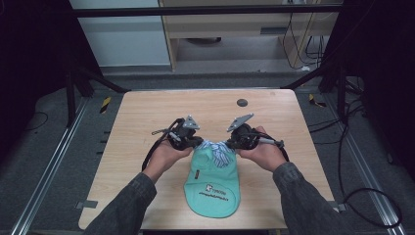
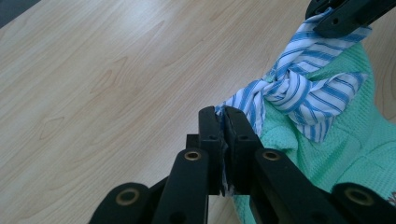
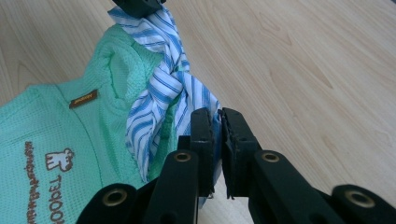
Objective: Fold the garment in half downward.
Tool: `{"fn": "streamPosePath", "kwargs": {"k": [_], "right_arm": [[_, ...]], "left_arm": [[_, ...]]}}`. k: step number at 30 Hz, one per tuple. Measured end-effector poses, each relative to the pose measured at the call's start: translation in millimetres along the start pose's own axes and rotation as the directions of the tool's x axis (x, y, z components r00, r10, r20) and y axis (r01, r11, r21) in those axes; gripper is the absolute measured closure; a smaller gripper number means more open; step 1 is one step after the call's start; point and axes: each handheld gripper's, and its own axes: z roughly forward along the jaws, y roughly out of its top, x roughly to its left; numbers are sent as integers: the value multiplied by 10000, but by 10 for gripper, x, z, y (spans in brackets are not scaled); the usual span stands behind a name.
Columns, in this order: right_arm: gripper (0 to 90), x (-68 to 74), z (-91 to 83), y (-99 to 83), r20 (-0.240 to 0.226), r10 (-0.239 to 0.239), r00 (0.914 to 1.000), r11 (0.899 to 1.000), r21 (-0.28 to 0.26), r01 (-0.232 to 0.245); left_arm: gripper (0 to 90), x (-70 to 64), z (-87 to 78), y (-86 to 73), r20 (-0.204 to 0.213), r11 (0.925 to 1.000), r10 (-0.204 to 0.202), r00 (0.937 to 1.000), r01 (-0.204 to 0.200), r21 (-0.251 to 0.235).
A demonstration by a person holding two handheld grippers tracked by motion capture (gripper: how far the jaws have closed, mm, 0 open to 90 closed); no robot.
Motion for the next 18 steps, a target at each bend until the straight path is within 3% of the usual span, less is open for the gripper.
{"fn": "streamPosePath", "kwargs": {"k": [18], "right_arm": [[840,-51,2,204,210,-373,9991,9992,-98,375]], "left_arm": [[866,104,-119,63,-517,9999,53,9986,-61,-149]]}}
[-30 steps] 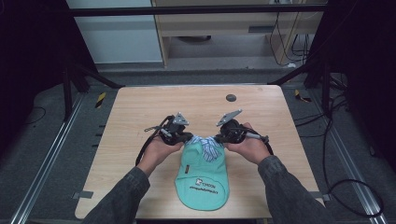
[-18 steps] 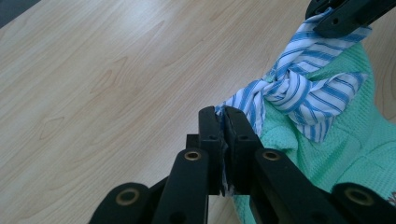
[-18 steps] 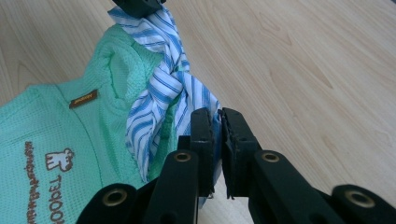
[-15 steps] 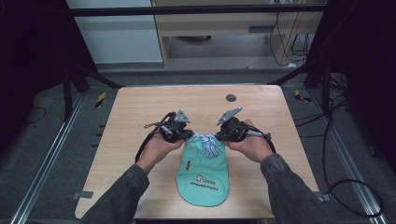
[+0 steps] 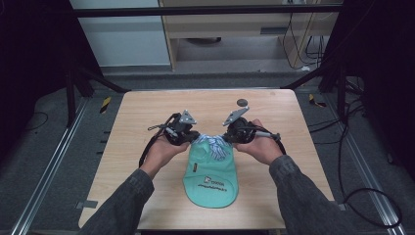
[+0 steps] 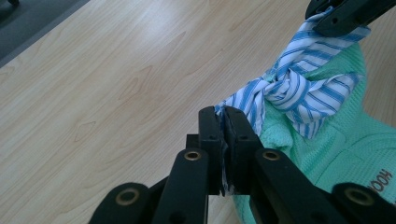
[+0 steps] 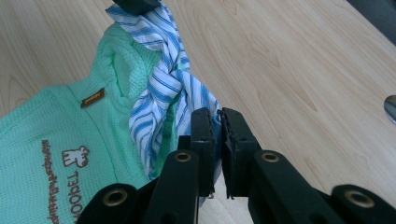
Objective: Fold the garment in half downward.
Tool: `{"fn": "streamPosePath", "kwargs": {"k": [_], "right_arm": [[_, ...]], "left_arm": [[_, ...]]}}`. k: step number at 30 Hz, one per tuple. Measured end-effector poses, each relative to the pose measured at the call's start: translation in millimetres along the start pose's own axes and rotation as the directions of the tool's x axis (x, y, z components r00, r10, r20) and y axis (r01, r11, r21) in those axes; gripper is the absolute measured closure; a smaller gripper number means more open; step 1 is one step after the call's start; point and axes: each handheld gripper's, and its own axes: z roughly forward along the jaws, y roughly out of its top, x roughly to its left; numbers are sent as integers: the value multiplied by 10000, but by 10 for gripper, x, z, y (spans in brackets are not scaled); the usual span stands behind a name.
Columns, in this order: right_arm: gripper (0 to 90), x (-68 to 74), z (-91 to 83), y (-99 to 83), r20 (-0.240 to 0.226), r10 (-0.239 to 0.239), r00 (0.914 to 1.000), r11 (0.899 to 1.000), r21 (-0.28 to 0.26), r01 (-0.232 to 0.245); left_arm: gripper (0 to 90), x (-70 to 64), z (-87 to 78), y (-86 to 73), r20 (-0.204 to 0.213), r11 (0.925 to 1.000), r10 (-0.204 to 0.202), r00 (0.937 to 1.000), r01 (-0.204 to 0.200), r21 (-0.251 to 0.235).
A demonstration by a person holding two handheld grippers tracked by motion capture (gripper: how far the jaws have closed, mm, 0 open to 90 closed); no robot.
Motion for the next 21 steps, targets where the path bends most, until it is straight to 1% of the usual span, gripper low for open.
{"fn": "streamPosePath", "kwargs": {"k": [5,10,15,21], "right_arm": [[841,7,-20,42,37,-130,9999,9999,-41,131],[842,-4,-46,75,128,-306,9994,9995,-67,307],[843,-26,-90,103,222,-365,9991,9993,-116,368],[843,-27,-117,114,316,-459,9984,9988,-130,463]], "left_arm": [[866,22,-35,16,-99,9999,-54,9999,53,-110],[866,35,-67,58,-163,9999,81,9998,-83,-98],[866,36,-90,90,-203,9997,51,9998,-56,-247],[866,33,-114,107,-226,9996,140,9996,-146,-256]]}}
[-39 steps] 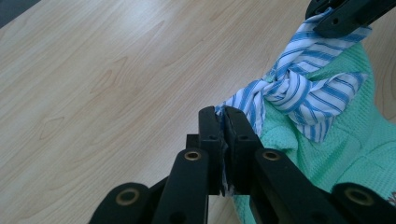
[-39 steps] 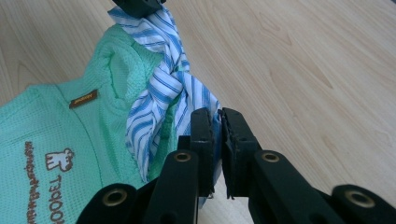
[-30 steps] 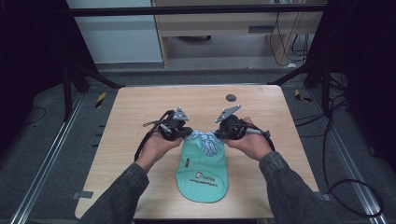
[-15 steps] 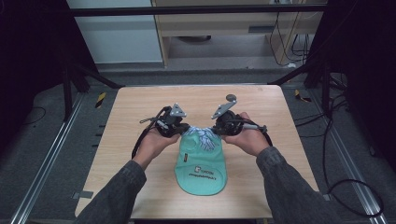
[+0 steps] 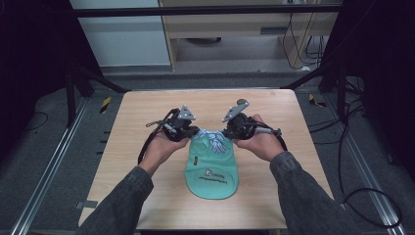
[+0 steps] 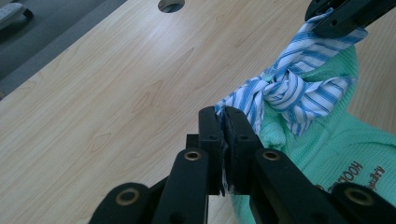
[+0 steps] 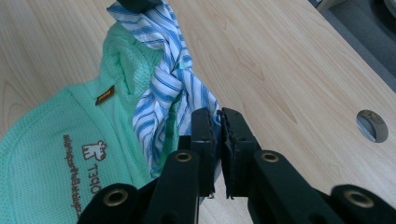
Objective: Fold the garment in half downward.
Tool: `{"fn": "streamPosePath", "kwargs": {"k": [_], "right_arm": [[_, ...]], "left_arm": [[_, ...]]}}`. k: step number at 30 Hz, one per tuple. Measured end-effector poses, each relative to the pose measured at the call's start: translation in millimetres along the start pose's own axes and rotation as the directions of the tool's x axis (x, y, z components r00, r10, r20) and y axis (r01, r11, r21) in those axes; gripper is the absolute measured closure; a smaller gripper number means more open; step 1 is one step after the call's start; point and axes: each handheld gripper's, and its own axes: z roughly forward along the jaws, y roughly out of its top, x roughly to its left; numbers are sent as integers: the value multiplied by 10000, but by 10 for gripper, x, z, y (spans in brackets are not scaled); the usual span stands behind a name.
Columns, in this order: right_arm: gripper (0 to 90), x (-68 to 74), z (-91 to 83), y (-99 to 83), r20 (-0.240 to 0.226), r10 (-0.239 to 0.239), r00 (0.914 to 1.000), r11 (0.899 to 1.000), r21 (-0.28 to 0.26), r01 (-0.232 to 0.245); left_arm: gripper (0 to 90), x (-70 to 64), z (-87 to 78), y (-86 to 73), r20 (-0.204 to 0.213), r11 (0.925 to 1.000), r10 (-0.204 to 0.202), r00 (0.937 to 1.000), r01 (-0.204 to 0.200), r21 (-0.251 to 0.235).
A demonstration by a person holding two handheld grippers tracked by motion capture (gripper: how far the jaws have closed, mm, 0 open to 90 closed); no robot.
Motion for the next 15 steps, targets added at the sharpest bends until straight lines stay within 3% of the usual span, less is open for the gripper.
{"fn": "streamPosePath", "kwargs": {"k": [15], "right_arm": [[847,-13,-23,17,173,-151,9997,9998,-91,153]], "left_arm": [[868,6,-44,34,-99,9999,90,9999,-91,-141]]}}
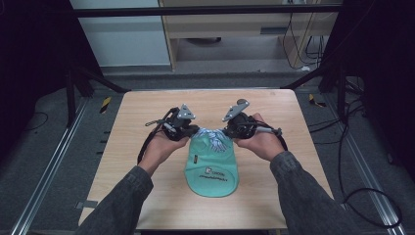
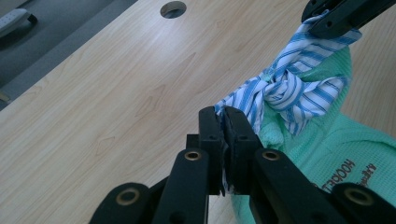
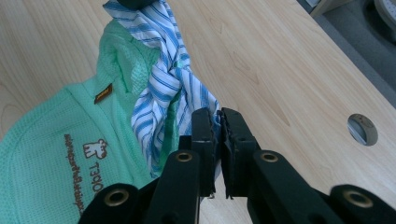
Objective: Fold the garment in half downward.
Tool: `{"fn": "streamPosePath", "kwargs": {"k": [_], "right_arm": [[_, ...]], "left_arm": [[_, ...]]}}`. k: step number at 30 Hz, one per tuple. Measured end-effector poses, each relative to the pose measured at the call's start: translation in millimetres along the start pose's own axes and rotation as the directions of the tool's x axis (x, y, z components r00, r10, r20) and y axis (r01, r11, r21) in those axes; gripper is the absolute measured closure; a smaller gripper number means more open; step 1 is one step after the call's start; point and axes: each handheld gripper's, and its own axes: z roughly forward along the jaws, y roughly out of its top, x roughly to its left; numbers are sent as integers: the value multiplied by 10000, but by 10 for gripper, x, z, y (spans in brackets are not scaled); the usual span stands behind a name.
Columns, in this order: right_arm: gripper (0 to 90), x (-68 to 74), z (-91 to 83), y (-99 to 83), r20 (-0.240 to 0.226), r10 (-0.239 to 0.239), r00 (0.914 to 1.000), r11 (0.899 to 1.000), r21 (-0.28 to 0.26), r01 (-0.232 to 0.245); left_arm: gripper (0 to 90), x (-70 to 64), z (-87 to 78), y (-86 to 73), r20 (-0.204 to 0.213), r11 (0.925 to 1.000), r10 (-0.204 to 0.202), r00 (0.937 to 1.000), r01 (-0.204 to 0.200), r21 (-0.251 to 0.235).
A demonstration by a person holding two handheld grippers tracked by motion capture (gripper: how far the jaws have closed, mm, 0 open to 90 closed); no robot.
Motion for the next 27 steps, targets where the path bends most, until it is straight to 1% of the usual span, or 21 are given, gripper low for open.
{"fn": "streamPosePath", "kwargs": {"k": [8,13,20,27], "right_arm": [[846,-13,-25,64,148,-150,9998,9999,15,150],[847,-19,-28,77,263,-295,9992,9996,57,293],[846,-57,-34,111,432,-224,9988,9997,-59,226],[846,-55,-20,130,469,-264,9986,9996,-95,268]], "left_arm": [[868,37,-34,44,-106,10000,35,9999,-35,-74],[868,54,-45,71,-67,9999,70,10000,-71,-127],[867,89,-50,106,-190,9997,8,9998,-13,-253],[867,107,-59,111,-241,9998,34,9997,-39,-193]]}}
